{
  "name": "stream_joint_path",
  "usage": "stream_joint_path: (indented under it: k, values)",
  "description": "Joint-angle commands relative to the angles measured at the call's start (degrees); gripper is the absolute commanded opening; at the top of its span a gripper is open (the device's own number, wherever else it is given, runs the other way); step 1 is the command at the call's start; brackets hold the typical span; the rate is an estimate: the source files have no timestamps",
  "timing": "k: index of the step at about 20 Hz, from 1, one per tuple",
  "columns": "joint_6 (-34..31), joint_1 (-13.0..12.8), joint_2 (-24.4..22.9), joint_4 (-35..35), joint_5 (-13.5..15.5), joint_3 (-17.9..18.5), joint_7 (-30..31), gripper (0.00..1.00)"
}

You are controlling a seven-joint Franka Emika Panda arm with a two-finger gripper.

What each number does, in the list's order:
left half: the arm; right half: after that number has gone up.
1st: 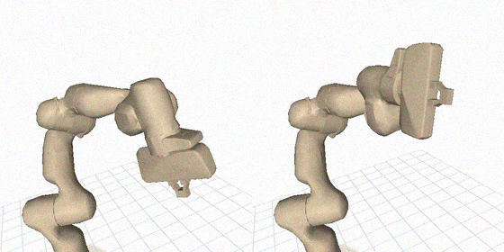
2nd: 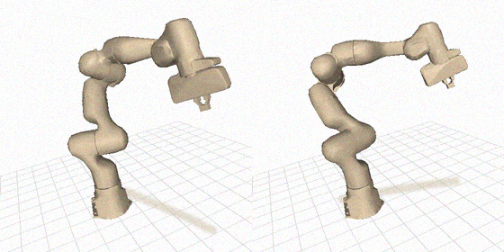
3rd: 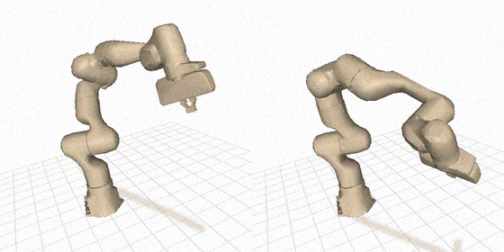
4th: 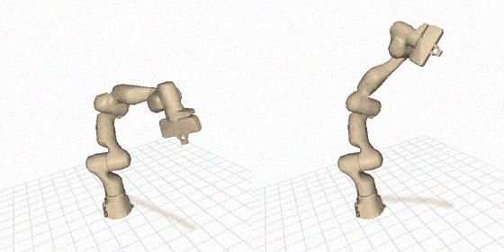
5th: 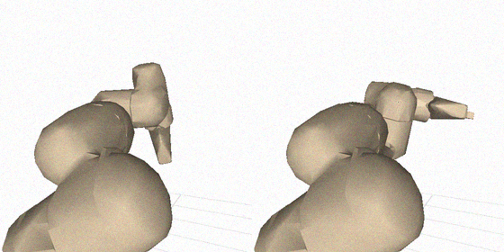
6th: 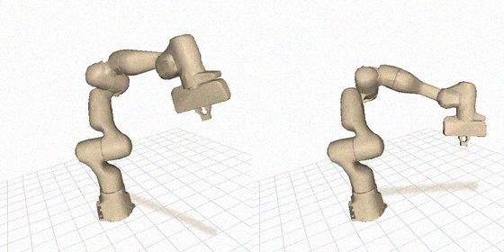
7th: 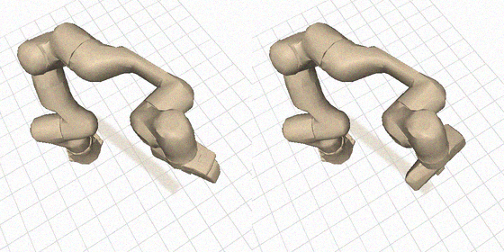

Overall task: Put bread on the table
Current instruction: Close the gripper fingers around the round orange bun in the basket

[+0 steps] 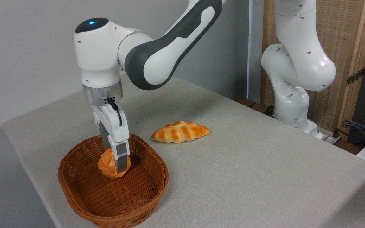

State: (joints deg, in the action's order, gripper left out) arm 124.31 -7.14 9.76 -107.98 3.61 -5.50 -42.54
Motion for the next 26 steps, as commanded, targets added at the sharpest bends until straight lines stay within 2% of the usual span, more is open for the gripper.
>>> stream_joint_path:
  k: [1, 2, 4, 5, 20, 22, 26]
  values:
    - [1.55, 0.2, 0.52, 0.05, -0.53, -0.39, -0.71, 0.77]
    - [1.55, 0.2, 0.52, 0.05, -0.45, -0.39, -0.88, 0.64]
    - [1.64, 0.2, 0.52, 0.05, -0.45, -0.39, -0.97, 0.45]
    - [1.55, 0.2, 0.52, 0.05, -0.36, -0.39, -0.97, 0.42]
    - [1.38, 0.38, -0.27, 0.67, 0.43, 0.13, -0.79, 0.42]
    - [1.03, 0.38, -0.88, 1.02, 1.74, 0.4, -0.44, 0.42]
    - [-1.69, 1.78, -2.99, 1.55, 2.28, 0.49, -0.27, 0.44]
